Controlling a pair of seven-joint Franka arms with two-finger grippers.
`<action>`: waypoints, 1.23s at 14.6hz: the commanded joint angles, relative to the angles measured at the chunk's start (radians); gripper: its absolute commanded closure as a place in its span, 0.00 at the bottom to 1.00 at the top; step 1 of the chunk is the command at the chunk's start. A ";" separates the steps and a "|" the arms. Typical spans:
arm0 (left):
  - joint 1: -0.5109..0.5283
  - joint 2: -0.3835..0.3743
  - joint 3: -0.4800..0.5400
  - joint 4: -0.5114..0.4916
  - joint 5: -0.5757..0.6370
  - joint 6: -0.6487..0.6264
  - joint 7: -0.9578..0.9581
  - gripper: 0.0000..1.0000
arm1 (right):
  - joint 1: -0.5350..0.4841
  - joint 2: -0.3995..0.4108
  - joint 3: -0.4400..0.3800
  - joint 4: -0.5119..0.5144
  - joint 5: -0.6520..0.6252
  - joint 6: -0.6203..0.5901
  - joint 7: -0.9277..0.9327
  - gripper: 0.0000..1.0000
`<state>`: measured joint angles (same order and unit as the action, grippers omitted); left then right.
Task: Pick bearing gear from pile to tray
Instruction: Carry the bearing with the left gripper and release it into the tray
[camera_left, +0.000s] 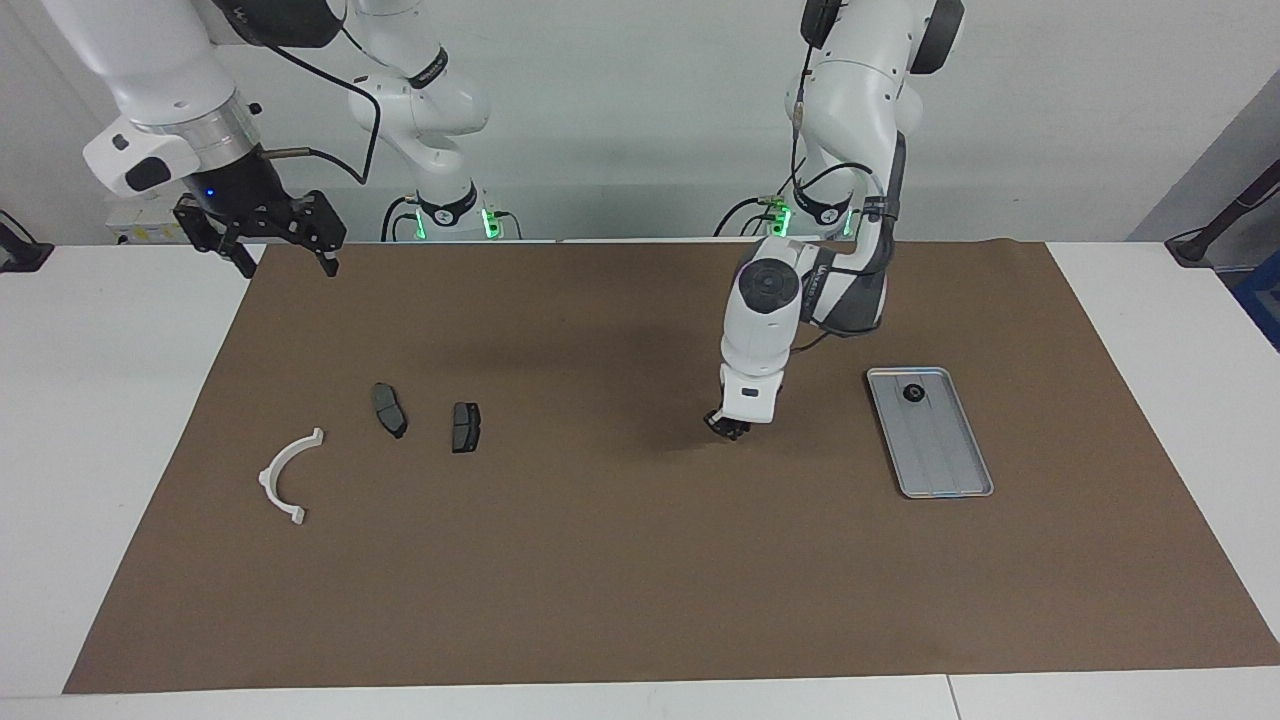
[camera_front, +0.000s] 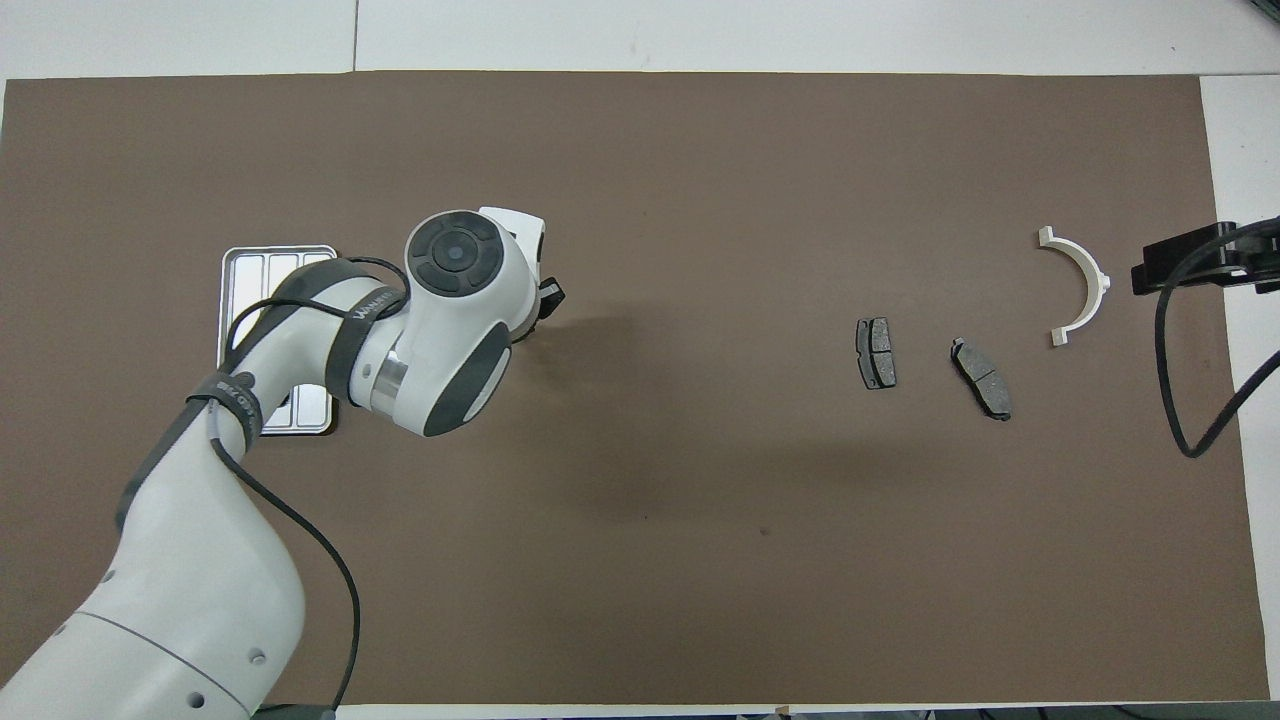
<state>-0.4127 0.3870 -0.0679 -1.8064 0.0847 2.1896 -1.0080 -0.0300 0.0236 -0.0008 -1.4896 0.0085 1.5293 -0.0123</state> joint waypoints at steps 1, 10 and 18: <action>0.138 -0.175 -0.007 -0.100 0.015 -0.074 0.183 1.00 | -0.008 -0.030 0.005 -0.043 -0.007 0.026 -0.023 0.00; 0.423 -0.197 -0.007 -0.177 -0.022 0.051 0.689 1.00 | -0.007 -0.028 0.005 -0.044 -0.007 0.031 -0.023 0.00; 0.474 -0.131 -0.006 -0.238 -0.022 0.205 0.709 1.00 | -0.010 -0.028 0.005 -0.043 -0.007 0.031 -0.024 0.00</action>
<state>0.0474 0.2525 -0.0644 -2.0232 0.0765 2.3586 -0.3170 -0.0300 0.0224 -0.0008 -1.4971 0.0085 1.5347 -0.0123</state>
